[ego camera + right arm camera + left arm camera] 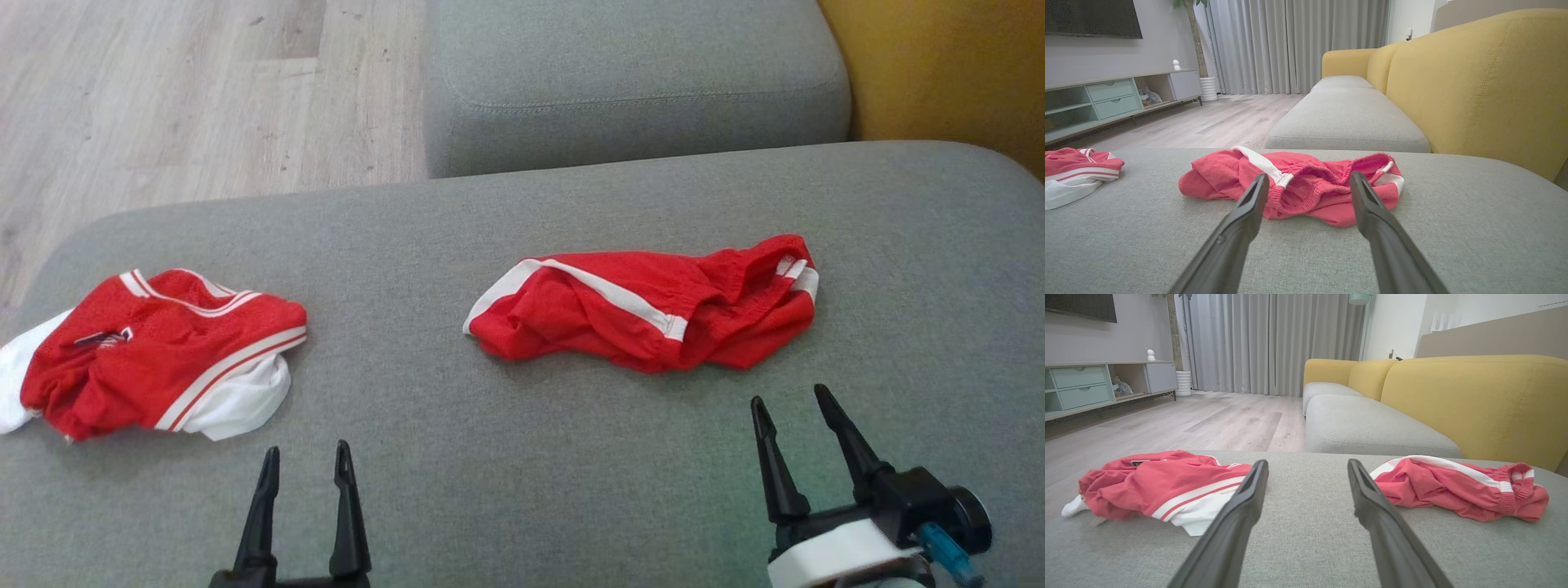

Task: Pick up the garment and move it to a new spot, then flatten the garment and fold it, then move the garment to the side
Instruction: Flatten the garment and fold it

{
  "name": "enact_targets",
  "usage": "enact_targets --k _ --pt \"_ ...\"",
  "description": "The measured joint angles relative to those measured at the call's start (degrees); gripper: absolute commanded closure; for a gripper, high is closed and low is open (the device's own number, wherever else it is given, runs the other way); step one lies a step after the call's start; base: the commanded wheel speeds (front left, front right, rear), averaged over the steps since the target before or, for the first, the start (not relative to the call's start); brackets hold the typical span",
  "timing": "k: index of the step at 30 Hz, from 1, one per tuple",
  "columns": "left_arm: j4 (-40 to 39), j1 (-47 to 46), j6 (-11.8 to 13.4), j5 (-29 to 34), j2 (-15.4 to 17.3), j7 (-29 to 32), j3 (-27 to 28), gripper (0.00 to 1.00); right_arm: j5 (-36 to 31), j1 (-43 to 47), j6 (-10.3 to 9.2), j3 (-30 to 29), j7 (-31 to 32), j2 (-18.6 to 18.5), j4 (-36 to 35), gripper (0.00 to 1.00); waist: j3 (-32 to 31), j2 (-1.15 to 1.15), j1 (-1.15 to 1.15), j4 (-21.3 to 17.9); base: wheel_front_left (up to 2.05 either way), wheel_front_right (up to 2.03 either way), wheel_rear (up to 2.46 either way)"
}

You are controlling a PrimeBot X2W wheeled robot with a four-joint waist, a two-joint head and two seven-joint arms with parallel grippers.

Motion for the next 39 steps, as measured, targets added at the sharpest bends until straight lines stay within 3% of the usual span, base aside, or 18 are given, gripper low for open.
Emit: enact_targets --k 28,33,39 --pt "-0.09 -0.35 0.09 -0.01 0.00 0.00 -0.36 0.00 0.01 -0.38 0.00 0.93 0.00 0.00 -0.70 0.00 1.71 0.00 0.00 -3.52 0.00 0.00 0.00" --pt "2.16 -7.20 -1.92 0.70 0.02 0.00 -4.52 0.00 0.01 -2.69 0.00 1.97 0.01 0.01 -1.81 0.00 3.99 0.00 0.00 -6.92 0.00 0.00 0.00" --pt "9.31 -23.60 -4.99 3.46 -0.03 0.00 -12.03 0.00 0.33 -7.22 0.00 2.87 0.00 0.00 -3.45 0.00 9.70 0.00 0.02 -10.69 0.00 0.00 0.00"
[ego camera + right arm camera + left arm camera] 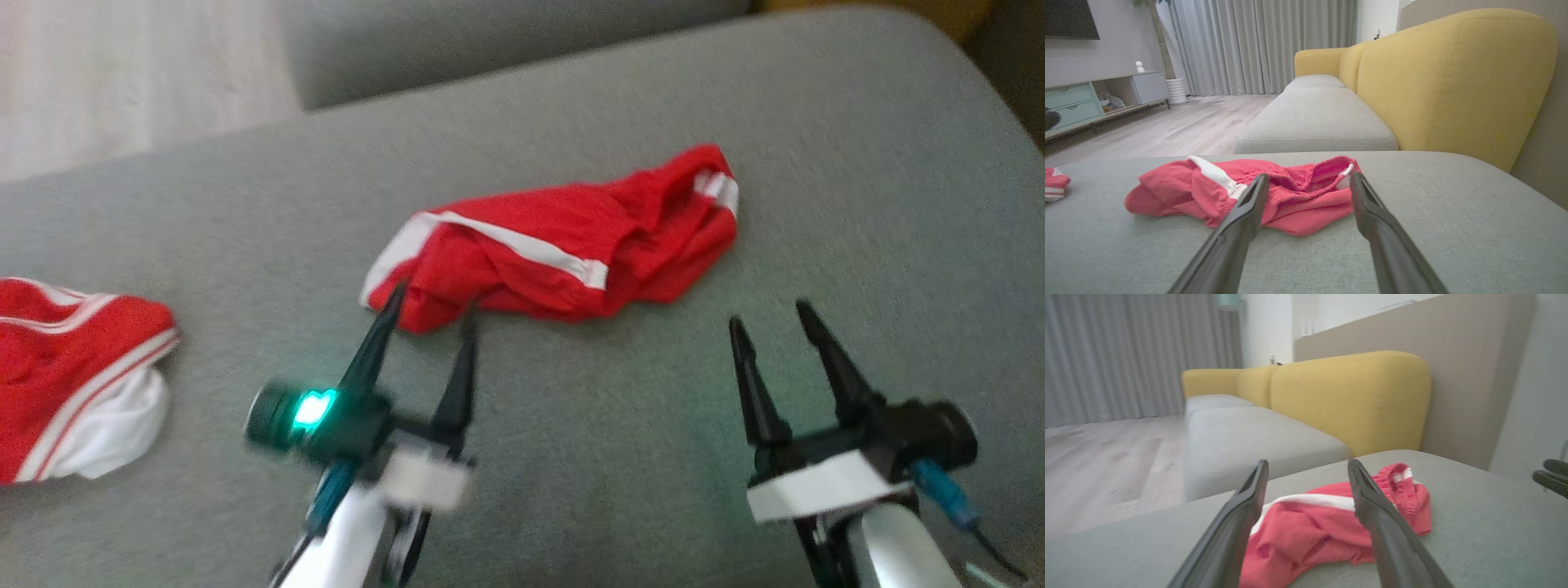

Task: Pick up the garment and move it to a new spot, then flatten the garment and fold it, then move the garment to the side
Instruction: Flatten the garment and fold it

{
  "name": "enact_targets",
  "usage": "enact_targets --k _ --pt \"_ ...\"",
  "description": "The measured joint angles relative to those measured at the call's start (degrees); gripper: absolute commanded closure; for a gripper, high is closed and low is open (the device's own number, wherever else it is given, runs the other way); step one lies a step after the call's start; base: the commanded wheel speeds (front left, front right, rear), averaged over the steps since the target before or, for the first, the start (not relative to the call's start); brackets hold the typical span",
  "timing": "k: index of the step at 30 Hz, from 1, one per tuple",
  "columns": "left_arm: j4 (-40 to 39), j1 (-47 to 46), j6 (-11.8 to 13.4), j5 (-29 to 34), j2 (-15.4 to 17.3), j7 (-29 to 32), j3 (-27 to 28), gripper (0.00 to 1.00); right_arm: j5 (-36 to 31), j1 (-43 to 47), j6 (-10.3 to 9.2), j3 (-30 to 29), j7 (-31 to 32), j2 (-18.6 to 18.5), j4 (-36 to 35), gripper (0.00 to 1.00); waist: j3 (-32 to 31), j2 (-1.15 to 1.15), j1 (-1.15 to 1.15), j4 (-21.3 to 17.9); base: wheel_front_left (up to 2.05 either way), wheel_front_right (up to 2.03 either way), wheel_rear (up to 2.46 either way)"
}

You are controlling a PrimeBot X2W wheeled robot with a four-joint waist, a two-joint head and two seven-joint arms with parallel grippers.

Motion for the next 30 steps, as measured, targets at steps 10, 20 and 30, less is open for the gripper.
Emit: enact_targets --k 10,20,30 --pt "17.68 -25.93 -3.55 -3.65 -0.10 5.88 -17.41 0.00 2.03 -4.67 0.00 0.60 0.00 0.00 -1.14 0.00 9.76 0.00 -0.01 -6.77 0.00 0.00 0.00" --pt "30.66 -39.28 -1.79 -12.69 -0.16 19.60 -34.07 0.00 3.68 -7.85 0.00 2.23 0.00 0.00 -1.25 0.00 16.53 0.00 -0.01 -13.00 0.00 0.00 0.00" --pt "32.32 -42.42 -2.23 -18.89 -0.12 12.52 -39.80 1.00 3.78 -7.98 0.00 0.74 0.00 0.01 -1.22 0.00 15.82 0.00 -0.02 -11.77 0.00 0.00 0.00"
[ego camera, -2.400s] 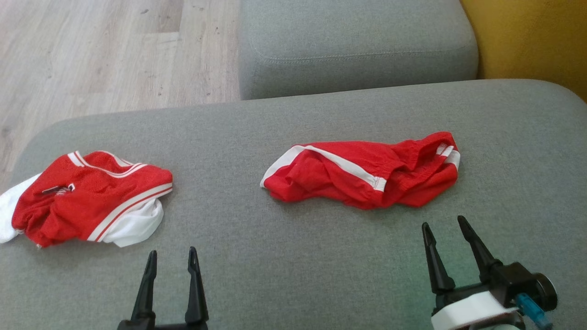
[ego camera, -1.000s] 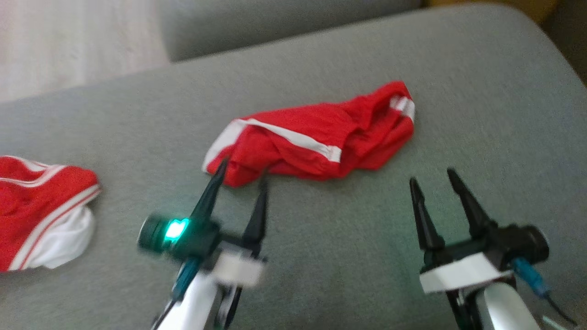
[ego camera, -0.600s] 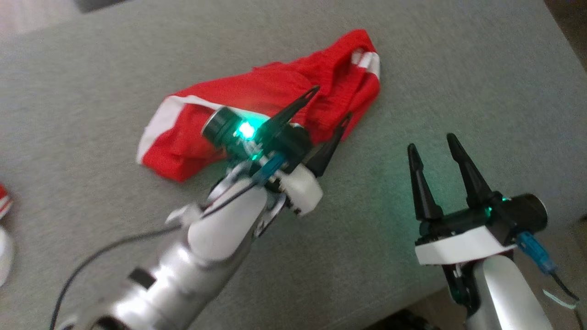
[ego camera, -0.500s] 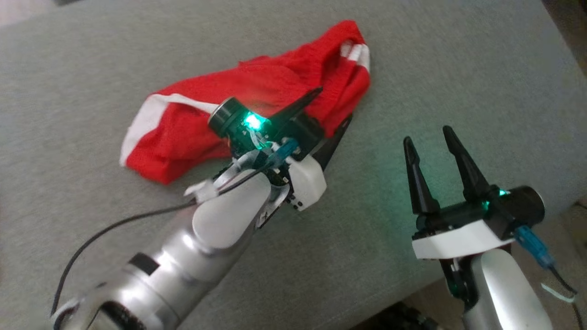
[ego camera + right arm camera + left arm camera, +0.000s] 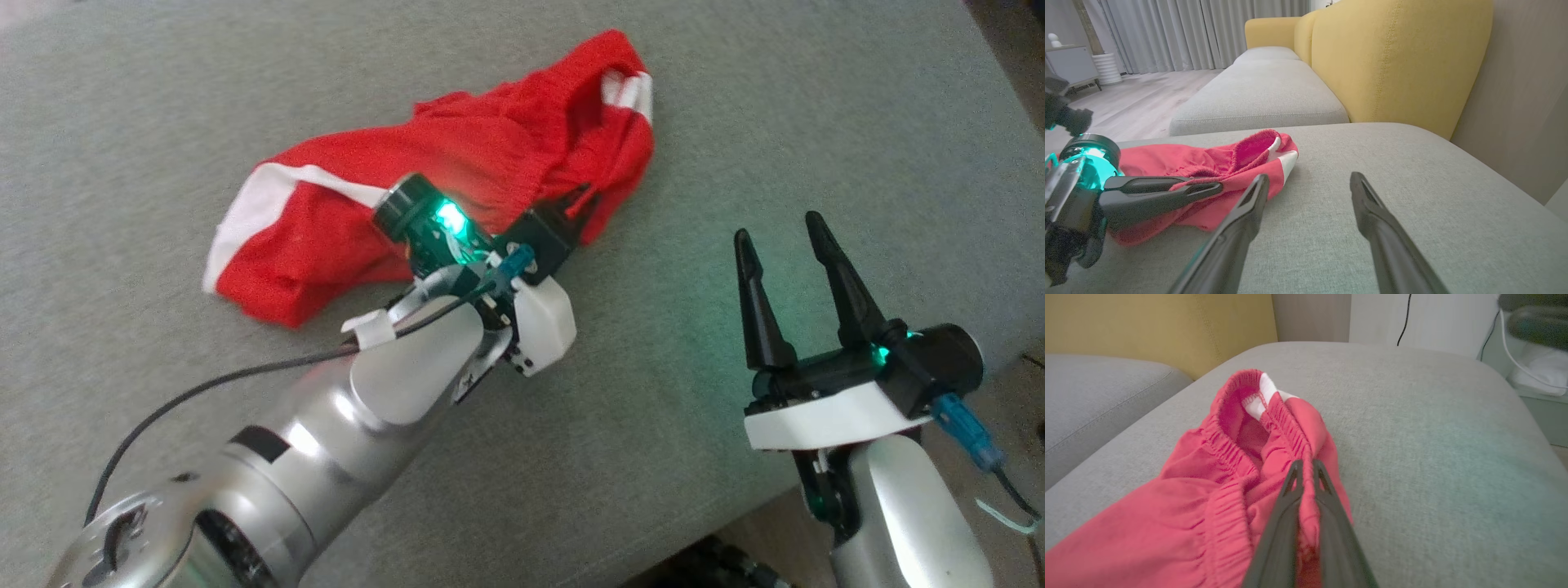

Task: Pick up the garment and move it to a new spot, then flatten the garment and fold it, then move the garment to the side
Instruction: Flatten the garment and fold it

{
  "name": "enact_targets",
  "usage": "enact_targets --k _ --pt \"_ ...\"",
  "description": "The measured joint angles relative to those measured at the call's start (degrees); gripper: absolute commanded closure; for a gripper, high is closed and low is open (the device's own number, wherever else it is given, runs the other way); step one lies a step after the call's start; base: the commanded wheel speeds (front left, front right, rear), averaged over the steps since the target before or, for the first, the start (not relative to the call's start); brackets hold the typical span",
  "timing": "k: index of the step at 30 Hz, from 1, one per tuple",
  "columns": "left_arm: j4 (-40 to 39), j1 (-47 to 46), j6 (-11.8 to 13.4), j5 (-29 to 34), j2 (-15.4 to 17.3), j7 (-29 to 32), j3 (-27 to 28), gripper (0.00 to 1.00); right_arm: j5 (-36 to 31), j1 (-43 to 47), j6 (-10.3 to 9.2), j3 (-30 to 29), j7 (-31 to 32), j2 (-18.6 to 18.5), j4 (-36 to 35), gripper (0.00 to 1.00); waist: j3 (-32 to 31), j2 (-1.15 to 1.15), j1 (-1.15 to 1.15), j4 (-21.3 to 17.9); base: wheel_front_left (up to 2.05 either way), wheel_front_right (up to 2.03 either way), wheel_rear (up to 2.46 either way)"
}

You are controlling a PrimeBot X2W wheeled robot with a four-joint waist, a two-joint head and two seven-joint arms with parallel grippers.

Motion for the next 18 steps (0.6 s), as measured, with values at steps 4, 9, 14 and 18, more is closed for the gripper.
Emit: enact_targets --k 4,9,14,18 --pt "-1.12 0.87 -1.29 -1.25 -0.05 -4.26 -1.26 1.00 -0.92 0.52 0.00 -1.12 0.00 0.00 -0.02 0.00 -1.32 0.00 0.00 2.66 0.00 0.00 0.00" --pt "-3.68 5.83 -1.82 -1.86 2.32 -7.78 -2.16 1.00 -1.55 2.65 0.00 -2.40 0.00 0.00 0.02 0.00 -3.30 0.00 -0.01 6.75 0.00 0.00 0.00" --pt "-9.76 13.02 -1.33 -2.42 10.11 -7.89 -2.89 1.00 -2.55 3.86 0.00 -3.71 0.00 -0.01 0.00 0.00 -5.13 0.00 -0.01 10.75 0.00 0.00 0.00" --pt "-15.63 17.00 1.05 -3.89 14.93 -7.62 -2.66 1.00 -3.12 4.55 0.00 -4.21 0.00 0.00 0.03 0.00 -6.25 0.00 -0.01 13.47 0.00 0.00 0.00"
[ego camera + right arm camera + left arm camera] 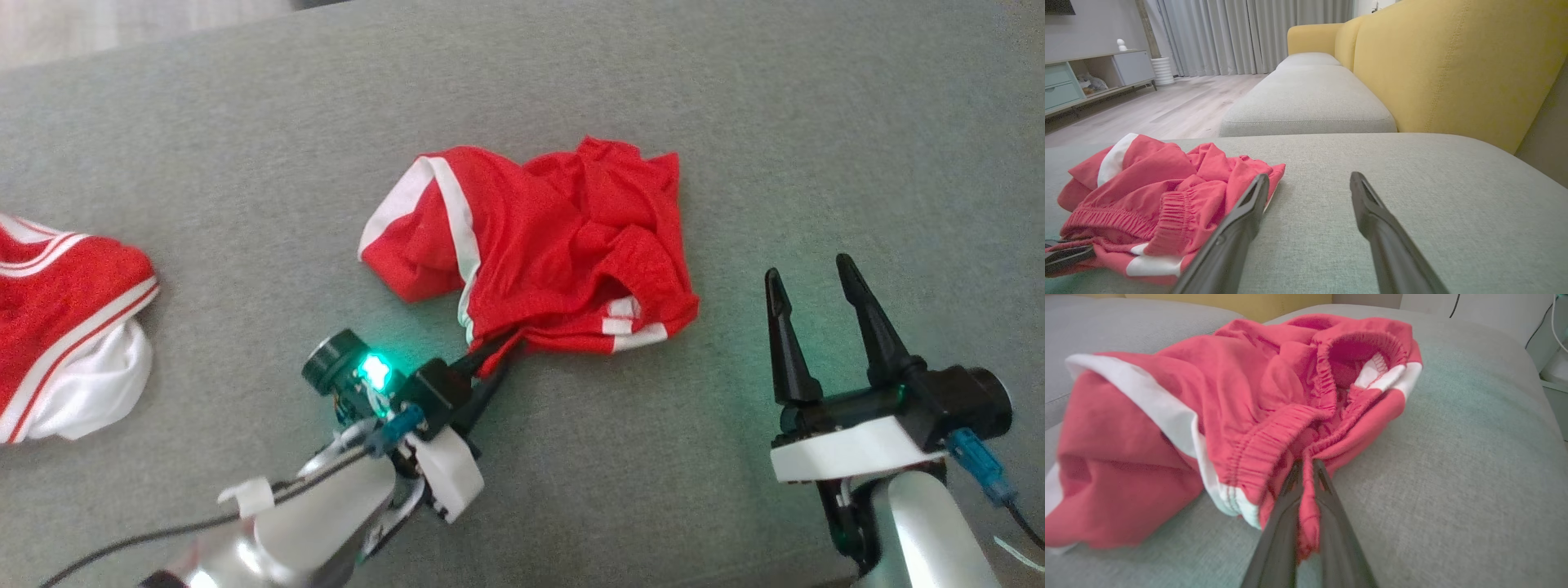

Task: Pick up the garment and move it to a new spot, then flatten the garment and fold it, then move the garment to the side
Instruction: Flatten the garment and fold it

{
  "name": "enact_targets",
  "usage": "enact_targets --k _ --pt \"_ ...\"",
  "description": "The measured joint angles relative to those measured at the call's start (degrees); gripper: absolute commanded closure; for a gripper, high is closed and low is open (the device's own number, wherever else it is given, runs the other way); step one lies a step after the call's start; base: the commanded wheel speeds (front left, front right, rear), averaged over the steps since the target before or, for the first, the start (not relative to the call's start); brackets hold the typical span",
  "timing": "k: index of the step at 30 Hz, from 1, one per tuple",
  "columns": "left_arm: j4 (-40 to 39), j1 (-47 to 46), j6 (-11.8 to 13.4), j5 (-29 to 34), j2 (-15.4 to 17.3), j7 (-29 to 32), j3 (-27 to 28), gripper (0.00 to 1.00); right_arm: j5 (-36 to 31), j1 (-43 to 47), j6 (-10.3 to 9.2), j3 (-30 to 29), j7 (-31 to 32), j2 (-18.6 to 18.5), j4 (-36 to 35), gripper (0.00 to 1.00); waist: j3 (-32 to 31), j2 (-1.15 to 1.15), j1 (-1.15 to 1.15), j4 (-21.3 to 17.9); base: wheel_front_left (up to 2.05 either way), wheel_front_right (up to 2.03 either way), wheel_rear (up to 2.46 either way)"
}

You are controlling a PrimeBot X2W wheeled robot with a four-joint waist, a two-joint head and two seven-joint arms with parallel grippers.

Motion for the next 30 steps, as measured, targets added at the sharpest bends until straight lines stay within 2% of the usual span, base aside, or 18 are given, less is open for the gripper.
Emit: enact_targets --k 1,7,9,12,18,21,25,30 --pt "-1.34 0.71 0.85 0.00 0.55 0.08 0.03 0.00 0.00 0.10 0.00 -0.02 0.00 0.00 0.08 0.00 -0.21 0.00 0.00 0.51 0.00 0.00 0.00" --pt "-10.22 1.97 5.64 2.80 3.21 2.72 -0.71 0.00 -0.01 0.06 0.00 0.15 0.00 0.00 0.07 0.00 -0.71 0.00 0.00 0.90 0.00 0.00 0.00" --pt "-14.22 1.52 7.28 4.59 3.36 3.86 -1.26 0.00 -0.29 0.06 0.00 0.10 0.00 0.00 0.07 0.00 -0.70 0.00 0.00 0.63 0.00 0.00 0.00" --pt "-18.27 -0.31 8.34 6.91 3.01 6.21 -2.25 0.00 -0.41 0.06 0.00 0.01 0.00 0.00 0.07 0.00 -0.55 0.00 0.00 0.12 0.00 0.00 0.00" --pt "-16.90 -4.33 8.27 8.67 0.70 10.29 -3.52 0.00 -0.30 -0.10 0.00 0.58 0.00 0.00 0.19 0.00 0.20 0.00 0.01 -1.32 0.00 0.00 0.00" --pt "-14.00 -5.33 7.19 8.72 -0.78 13.00 -4.37 0.00 0.23 -0.21 0.00 0.91 0.00 0.00 0.19 0.00 0.79 0.00 0.01 -2.42 0.00 0.00 0.00" --pt "-11.63 -5.66 5.70 8.70 -1.15 14.63 -5.12 0.00 0.29 -0.35 0.00 0.74 0.00 0.00 0.18 0.00 1.65 0.00 0.01 -3.61 0.00 0.00 0.00" --pt "-10.71 -6.67 5.50 8.62 -1.07 14.93 -5.14 0.00 0.79 -0.40 0.00 0.52 0.00 0.00 0.15 0.00 2.28 0.00 0.01 -4.34 0.00 0.00 0.00"
